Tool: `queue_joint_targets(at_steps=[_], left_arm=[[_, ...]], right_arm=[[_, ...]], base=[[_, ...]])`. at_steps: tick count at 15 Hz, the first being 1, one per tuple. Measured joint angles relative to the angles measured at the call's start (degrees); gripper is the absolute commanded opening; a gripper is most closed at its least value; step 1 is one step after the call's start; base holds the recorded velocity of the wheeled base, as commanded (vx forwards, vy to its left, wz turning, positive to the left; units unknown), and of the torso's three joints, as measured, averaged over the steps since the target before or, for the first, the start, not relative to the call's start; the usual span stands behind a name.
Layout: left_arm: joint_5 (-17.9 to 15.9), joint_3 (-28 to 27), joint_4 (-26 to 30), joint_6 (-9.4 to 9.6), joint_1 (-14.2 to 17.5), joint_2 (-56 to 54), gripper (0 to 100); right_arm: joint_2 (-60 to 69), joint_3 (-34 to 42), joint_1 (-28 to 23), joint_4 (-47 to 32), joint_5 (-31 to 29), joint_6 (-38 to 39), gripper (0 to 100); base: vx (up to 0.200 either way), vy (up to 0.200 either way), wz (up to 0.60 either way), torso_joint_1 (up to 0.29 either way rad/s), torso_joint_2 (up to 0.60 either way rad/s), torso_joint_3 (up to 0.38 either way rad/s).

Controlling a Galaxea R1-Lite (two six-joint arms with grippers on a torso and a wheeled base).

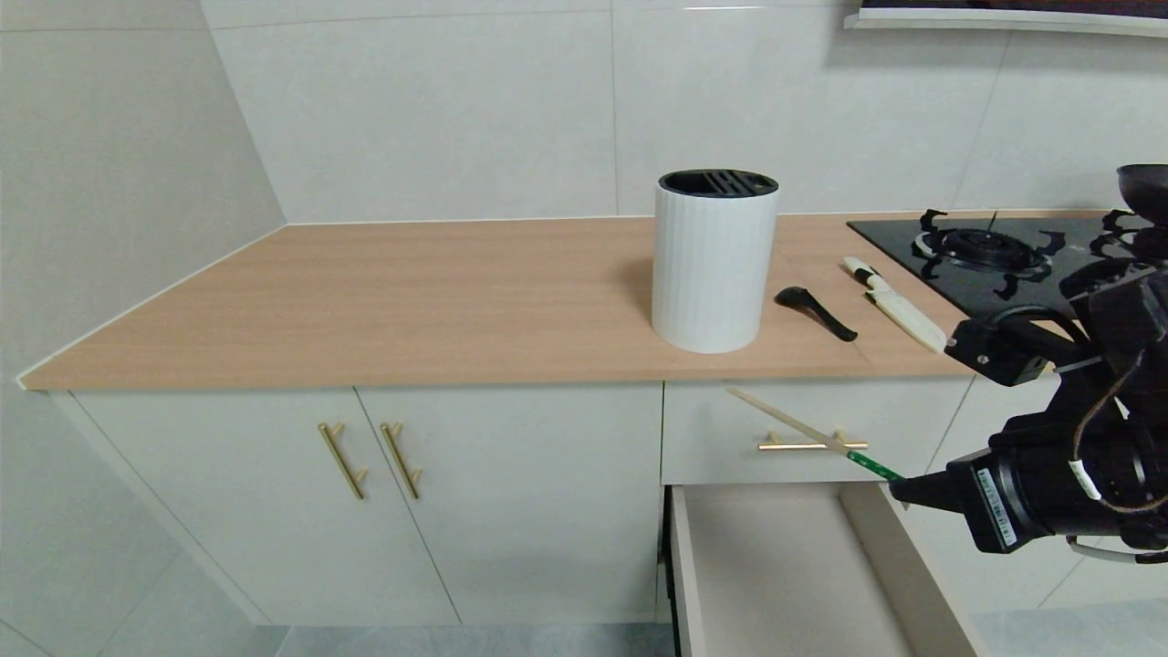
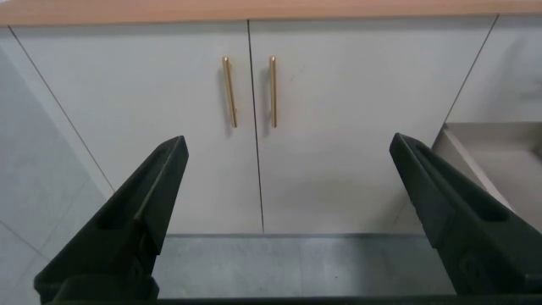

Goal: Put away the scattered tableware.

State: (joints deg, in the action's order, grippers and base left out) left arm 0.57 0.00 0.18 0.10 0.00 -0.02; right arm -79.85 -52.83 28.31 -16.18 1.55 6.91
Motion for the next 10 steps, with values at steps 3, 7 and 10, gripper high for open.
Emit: queue_joint_targets(at_steps=[3, 7, 10], left_arm=[[0.0, 0.0, -0.02, 0.0, 0.0, 0.0, 100], [0.02, 0.0, 0.0, 0.0, 0.0, 0.0, 100], [0.02, 0.0, -0.02, 0.0, 0.0, 0.0, 100]], right_arm=[[-0.35, 0.28, 0.2, 0.0, 0.06, -0.16, 0], [-1.62, 0.38, 0.27, 0.0, -0.07, -0.16, 0], [-2.56, 0.41, 0.24, 0.01, -0.07, -0.16, 0]], base=[[0.0, 0.0, 0.0, -0.183, 0.47, 0.277], [0.0, 0.0, 0.0, -0.174, 0.47, 0.292], [0.0, 0.0, 0.0, -0.155, 0.46, 0.299]])
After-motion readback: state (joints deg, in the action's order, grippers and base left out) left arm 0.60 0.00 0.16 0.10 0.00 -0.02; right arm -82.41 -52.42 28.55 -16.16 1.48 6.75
